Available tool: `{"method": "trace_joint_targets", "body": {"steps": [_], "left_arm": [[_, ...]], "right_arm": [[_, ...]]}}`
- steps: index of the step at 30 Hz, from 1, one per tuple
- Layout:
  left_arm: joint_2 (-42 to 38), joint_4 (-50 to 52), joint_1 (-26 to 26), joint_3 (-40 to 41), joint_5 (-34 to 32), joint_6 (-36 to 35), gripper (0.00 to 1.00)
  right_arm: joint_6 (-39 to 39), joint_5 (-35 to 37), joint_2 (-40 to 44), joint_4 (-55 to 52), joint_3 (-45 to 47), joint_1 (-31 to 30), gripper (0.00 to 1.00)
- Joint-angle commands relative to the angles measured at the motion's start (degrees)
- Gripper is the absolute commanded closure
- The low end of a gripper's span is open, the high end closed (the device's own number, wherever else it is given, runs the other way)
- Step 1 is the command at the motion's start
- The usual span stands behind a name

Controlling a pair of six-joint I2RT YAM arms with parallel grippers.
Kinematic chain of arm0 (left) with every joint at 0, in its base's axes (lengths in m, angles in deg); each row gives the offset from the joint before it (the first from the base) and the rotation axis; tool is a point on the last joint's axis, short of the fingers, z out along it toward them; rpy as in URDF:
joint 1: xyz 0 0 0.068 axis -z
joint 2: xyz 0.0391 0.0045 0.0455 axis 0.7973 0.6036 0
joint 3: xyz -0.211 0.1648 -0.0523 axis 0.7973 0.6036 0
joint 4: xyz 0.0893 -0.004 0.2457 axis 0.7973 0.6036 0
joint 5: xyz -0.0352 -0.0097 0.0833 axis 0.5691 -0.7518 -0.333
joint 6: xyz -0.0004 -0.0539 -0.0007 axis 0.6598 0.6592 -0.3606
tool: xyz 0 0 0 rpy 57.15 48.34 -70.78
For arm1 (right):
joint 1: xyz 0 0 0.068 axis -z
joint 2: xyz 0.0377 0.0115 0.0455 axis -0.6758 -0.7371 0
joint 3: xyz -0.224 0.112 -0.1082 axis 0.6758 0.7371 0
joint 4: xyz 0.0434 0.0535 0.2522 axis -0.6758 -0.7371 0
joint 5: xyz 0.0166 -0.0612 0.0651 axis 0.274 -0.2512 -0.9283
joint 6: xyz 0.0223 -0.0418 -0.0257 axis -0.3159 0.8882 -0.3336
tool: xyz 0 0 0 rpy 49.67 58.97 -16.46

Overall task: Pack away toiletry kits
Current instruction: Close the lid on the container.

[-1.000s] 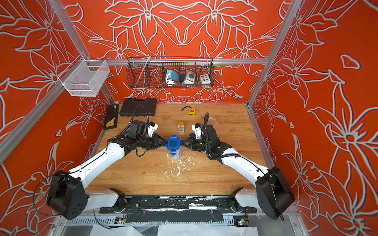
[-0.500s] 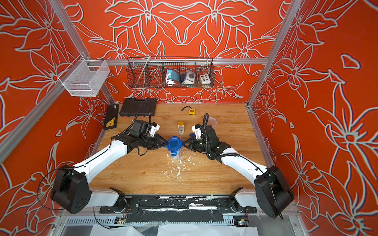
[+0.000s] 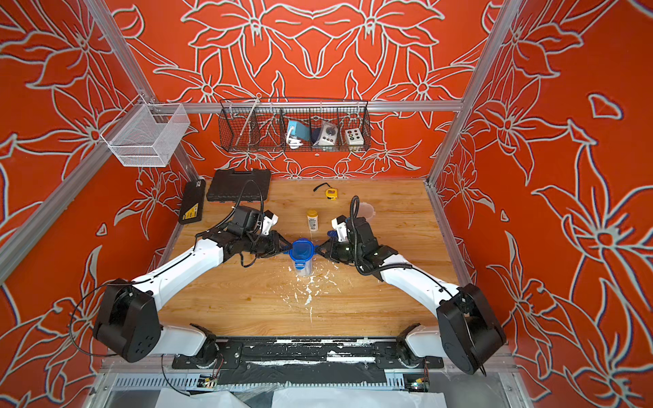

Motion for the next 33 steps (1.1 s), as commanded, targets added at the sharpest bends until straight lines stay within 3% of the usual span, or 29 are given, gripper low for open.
{"method": "trace_joint_targets", "body": {"steps": [1, 11, 13, 17, 22, 27, 33], "left_arm": [[0.8, 2.5, 0.0, -1.2, -2.8, -1.8, 0.73], [0.7, 3.0, 0.0, -1.2, -2.8, -1.9, 0.67], [0.7, 3.1, 0.0, -1.1, -2.6, -1.8, 0.59], [-0.1, 4.0, 0.0, -1.0, -3.4, -1.9, 0.25], [-0.6, 6.4, 0.0, -2.3, -4.3, -2.9, 0.02], [-1.5, 9.2, 0.0, -4.0, -7.3, -3.7, 0.02], [-2.5, 21.4, 0.3, -13.1, -19.3, -8.2, 0.04]], "right_arm": [[1.4, 0.8, -1.4, -2.2, -1.3, 0.3, 0.84], [3.1, 0.9, -3.0, -3.8, -2.3, 0.6, 0.76], [3.6, 1.2, -3.1, -4.2, -2.5, 0.7, 0.76], [5.2, 1.2, -3.6, -6.7, -3.9, 0.7, 0.74], [6.8, 1.5, -2.5, -9.0, -5.9, 0.7, 0.63], [8.5, 3.5, -0.5, -14.0, -9.0, 0.9, 0.5], [15.6, 9.7, 2.1, -30.3, -17.8, 1.3, 0.28]]}}
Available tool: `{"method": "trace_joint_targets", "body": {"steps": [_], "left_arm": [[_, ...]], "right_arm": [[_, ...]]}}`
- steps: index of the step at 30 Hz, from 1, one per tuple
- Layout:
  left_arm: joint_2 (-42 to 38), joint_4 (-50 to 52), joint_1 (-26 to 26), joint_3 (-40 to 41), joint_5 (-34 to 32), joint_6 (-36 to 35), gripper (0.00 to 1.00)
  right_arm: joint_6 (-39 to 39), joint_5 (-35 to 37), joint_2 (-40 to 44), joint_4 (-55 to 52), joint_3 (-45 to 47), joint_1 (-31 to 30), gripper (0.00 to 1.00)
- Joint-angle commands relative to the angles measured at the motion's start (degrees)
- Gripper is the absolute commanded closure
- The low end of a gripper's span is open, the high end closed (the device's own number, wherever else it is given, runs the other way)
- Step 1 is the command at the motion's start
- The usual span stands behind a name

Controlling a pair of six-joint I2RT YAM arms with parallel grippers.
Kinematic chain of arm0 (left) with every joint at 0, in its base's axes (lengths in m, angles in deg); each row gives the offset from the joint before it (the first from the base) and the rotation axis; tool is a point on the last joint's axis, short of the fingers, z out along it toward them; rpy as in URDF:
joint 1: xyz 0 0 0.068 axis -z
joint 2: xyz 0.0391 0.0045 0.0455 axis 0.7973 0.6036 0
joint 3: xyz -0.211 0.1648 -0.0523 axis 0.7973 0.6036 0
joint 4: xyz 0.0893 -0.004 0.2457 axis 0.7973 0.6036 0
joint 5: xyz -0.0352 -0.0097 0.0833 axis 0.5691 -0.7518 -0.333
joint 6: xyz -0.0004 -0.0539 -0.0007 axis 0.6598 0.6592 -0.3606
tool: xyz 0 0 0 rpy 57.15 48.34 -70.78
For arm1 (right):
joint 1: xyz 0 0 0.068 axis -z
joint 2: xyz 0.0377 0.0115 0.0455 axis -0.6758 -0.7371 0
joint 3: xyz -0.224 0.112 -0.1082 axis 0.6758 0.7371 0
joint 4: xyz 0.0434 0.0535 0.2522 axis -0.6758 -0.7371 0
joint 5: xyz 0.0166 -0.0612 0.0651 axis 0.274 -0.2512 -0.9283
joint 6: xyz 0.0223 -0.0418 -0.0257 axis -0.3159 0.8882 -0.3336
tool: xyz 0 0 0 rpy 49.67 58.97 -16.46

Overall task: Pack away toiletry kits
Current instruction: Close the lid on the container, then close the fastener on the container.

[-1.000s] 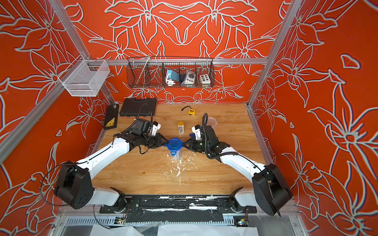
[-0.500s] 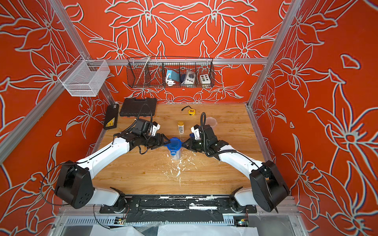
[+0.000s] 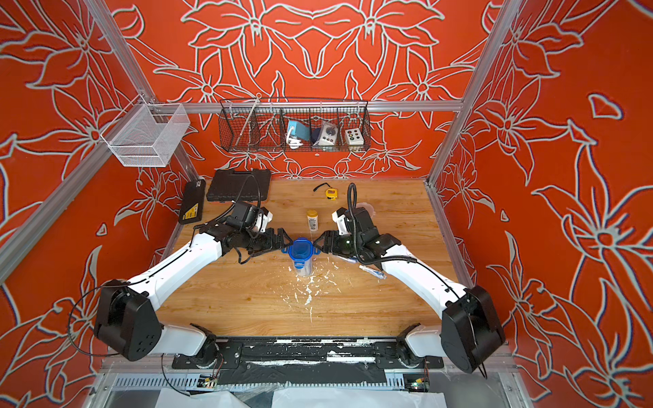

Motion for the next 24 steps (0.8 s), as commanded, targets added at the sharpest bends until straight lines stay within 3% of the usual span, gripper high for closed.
{"method": "trace_joint_targets", "body": {"steps": [1, 5, 10, 15, 24], "left_arm": [[-2.9, 9.2, 0.6, -6.1, -8.4, -4.4, 0.09], [-2.8, 13.8, 2.7, -9.1, -6.5, -4.2, 0.22], [-2.3, 11.4, 5.0, -7.8, -2.2, -1.8, 0.37], [0.2, 11.9, 8.1, -8.9, -3.4, -2.6, 0.39], [3.5, 12.9, 9.9, -10.1, -6.5, -4.8, 0.45]], "right_arm": [[6.7, 4.9, 0.8, -14.0, -7.7, 0.4, 0.28], [7.8, 3.0, -2.7, -19.9, -11.3, 0.3, 0.32], [7.9, 1.6, -5.3, -21.7, -11.8, -0.8, 0.46], [8.9, 1.0, -8.2, -23.1, -14.3, -2.7, 0.53], [11.0, 4.7, -9.3, -25.5, -17.6, -4.8, 0.53]]}}
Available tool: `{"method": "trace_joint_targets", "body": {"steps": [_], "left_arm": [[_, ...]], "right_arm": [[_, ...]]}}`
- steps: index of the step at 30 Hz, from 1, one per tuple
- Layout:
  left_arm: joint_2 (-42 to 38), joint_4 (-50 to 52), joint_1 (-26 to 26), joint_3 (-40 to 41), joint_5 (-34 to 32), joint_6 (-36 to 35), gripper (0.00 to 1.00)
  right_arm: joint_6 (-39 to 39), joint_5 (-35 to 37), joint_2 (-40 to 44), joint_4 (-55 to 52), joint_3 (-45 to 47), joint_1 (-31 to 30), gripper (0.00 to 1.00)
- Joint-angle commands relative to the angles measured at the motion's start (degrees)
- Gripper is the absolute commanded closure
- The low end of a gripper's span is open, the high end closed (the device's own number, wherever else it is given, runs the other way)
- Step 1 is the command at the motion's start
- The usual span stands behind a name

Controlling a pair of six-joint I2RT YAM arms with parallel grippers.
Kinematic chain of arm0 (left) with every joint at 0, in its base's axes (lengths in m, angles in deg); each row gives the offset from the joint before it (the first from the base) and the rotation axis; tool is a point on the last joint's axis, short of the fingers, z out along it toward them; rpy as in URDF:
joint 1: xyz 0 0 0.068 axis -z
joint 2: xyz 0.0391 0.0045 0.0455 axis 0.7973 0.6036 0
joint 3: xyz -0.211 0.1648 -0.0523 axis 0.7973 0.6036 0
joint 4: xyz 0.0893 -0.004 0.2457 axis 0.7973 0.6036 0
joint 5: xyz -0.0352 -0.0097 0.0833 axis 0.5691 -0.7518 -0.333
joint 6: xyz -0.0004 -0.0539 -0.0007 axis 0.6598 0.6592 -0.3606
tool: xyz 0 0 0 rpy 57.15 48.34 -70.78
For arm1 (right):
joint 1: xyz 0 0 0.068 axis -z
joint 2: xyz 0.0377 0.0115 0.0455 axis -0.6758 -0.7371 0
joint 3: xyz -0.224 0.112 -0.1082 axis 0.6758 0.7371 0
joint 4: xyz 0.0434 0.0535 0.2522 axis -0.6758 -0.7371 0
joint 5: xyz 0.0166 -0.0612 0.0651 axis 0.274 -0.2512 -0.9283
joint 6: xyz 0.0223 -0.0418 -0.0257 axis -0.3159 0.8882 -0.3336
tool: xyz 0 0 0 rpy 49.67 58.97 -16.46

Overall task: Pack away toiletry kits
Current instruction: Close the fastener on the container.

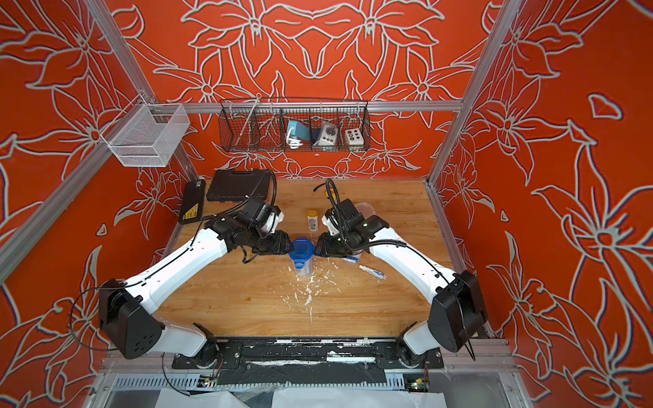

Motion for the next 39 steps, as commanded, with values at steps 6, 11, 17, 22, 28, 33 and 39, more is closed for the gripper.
{"method": "trace_joint_targets", "body": {"steps": [6, 11, 17, 22, 28, 33, 39], "left_arm": [[3.7, 3.1, 2.2, -3.1, -4.3, -3.2, 0.47], [4.3, 3.0, 2.5, -2.9, -5.5, -3.3, 0.48], [5.1, 3.0, 2.5, -2.7, -6.2, -3.9, 0.49], [6.0, 2.8, 2.5, -2.6, -6.6, -4.7, 0.49], [7.5, 2.8, 2.5, -2.8, -6.8, -5.4, 0.51], [7.6, 3.0, 2.5, -2.7, -6.4, -5.8, 0.51], [7.7, 2.5, 2.5, -1.8, -5.3, -5.7, 0.53]], "right_arm": [[2.8, 2.7, -2.3, -3.3, -4.5, -1.7, 0.52], [2.9, 2.1, -4.5, -2.9, -4.5, -2.5, 0.53], [3.0, 1.6, -6.4, -1.4, -4.3, -2.8, 0.54], [3.2, 1.8, -7.4, -1.2, -4.5, -2.8, 0.54], [3.3, 1.6, -8.3, -0.4, -4.6, -2.8, 0.55], [3.8, 0.9, -9.6, -0.4, -5.6, -2.8, 0.56], [4.6, 0.7, -10.9, -1.2, -6.3, -2.9, 0.58]]}}
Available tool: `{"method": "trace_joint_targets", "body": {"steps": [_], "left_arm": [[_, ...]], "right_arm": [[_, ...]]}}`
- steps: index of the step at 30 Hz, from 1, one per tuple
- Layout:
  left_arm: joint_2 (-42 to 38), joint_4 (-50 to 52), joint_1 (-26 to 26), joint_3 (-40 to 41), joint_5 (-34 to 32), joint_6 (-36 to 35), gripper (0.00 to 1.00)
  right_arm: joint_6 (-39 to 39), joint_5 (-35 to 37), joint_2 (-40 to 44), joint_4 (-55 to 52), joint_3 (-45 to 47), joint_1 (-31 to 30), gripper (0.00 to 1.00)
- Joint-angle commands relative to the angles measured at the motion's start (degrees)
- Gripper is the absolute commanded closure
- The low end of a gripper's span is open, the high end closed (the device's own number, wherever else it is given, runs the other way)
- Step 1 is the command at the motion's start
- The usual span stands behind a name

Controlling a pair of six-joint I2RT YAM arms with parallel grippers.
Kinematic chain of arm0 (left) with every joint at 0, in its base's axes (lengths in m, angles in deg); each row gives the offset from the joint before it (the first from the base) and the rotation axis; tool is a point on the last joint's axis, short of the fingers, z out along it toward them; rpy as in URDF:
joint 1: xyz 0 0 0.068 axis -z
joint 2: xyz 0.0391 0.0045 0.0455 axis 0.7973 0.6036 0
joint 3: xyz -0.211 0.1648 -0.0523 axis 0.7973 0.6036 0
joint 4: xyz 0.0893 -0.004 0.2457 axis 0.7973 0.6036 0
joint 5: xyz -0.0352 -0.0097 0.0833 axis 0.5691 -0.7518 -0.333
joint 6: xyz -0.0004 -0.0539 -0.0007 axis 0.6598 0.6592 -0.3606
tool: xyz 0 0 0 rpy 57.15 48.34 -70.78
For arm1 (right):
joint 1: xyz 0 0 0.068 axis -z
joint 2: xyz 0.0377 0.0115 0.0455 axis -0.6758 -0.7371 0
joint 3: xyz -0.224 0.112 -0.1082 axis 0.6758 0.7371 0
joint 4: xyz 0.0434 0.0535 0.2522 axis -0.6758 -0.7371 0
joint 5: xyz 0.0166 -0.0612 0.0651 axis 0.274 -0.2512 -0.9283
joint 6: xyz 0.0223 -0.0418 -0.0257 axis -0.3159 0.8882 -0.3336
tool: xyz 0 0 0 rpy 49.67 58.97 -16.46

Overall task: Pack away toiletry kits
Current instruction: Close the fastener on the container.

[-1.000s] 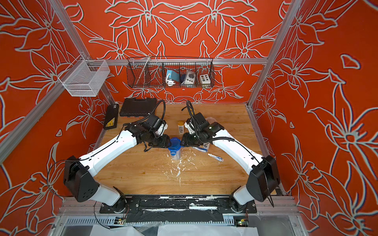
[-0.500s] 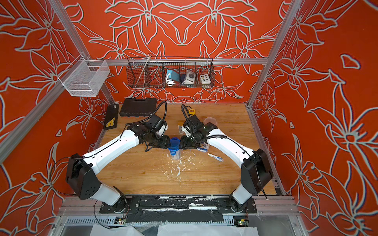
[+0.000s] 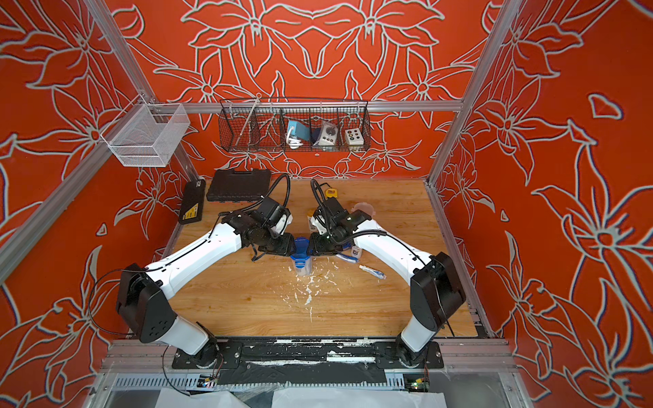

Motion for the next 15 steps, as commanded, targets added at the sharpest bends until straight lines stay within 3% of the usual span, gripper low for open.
{"method": "trace_joint_targets", "body": {"steps": [1, 15], "left_arm": [[1.3, 1.6, 0.3, 1.1, 0.3, -1.1, 0.54], [0.7, -4.0, 0.2, 5.0, 9.1, 3.2, 0.54]], "right_arm": [[1.3, 0.6, -1.4, -1.1, -1.1, -0.5, 0.59], [0.5, -3.1, -2.2, 1.1, -0.1, -0.7, 0.7]]}}
